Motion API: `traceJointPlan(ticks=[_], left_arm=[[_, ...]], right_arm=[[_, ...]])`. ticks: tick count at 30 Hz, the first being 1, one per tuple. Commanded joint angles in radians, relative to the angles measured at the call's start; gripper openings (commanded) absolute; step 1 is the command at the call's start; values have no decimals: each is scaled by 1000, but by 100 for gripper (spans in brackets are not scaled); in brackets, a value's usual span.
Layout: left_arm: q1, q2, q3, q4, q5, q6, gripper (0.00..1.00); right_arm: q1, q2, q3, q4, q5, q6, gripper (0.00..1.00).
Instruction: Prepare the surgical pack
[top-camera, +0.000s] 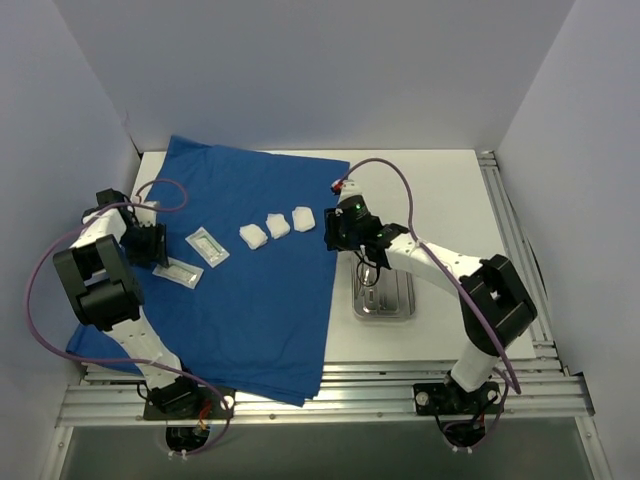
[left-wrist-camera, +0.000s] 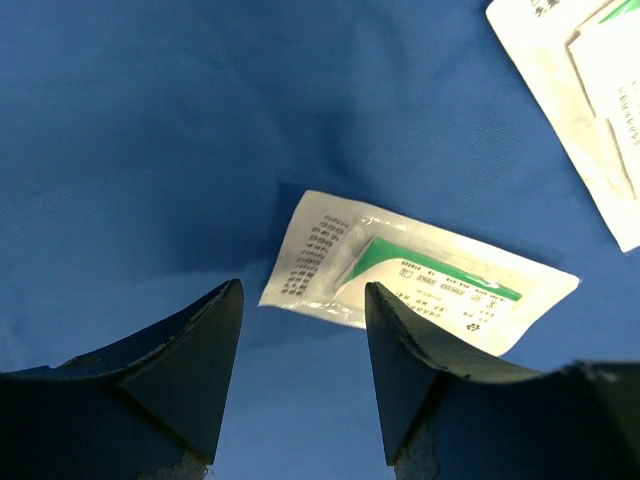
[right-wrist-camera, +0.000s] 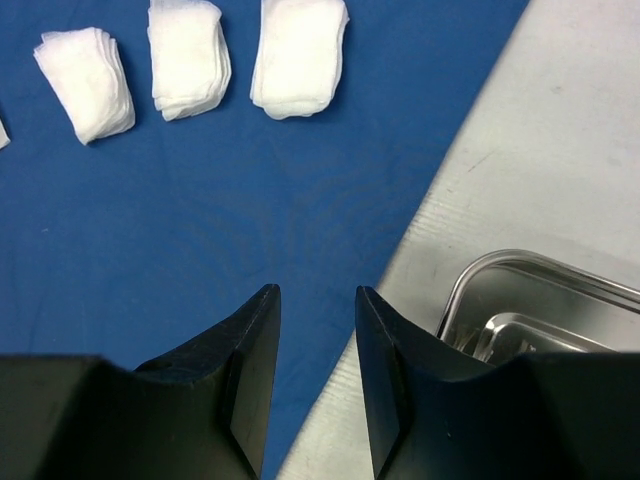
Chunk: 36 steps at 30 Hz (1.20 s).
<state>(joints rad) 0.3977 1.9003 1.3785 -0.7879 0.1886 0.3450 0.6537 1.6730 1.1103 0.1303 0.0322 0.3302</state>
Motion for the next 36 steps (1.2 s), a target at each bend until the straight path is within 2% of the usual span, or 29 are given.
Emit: traceJointPlan(ticks=[1, 5, 9, 13, 17, 18, 20, 21, 25, 36], left_arm=[[-14, 29, 19, 6, 57, 26, 61], [-25, 26, -19, 56, 57, 34, 62], [-37, 71, 8, 98, 17, 5, 62], [-49, 91, 13, 99, 40, 6, 59], [-66, 71, -24, 85, 115, 52, 44], [-66, 66, -36, 79, 124, 58, 37], [-66, 62, -38, 53, 147, 74, 29], [-66, 62, -38, 44, 155, 78, 21], [-66, 20, -44, 29, 178, 84, 2], [-68, -155, -59, -14, 317, 84, 2]], right_arm=[[-8, 30, 8, 40, -21, -26, 32], [-11, 70, 31, 32, -21, -25, 32], [-11, 93, 59, 17, -21, -22, 32], [-9, 85, 56, 9, -21, -10, 33], [-6, 87, 66, -15, -6, 1, 32], [-5, 87, 71, -21, -5, 4, 32], [0, 88, 75, -27, 5, 9, 33], [4, 88, 82, -32, 6, 9, 33], [21, 90, 105, -43, 12, 6, 33], [101, 79, 157, 2, -21, -60, 33]])
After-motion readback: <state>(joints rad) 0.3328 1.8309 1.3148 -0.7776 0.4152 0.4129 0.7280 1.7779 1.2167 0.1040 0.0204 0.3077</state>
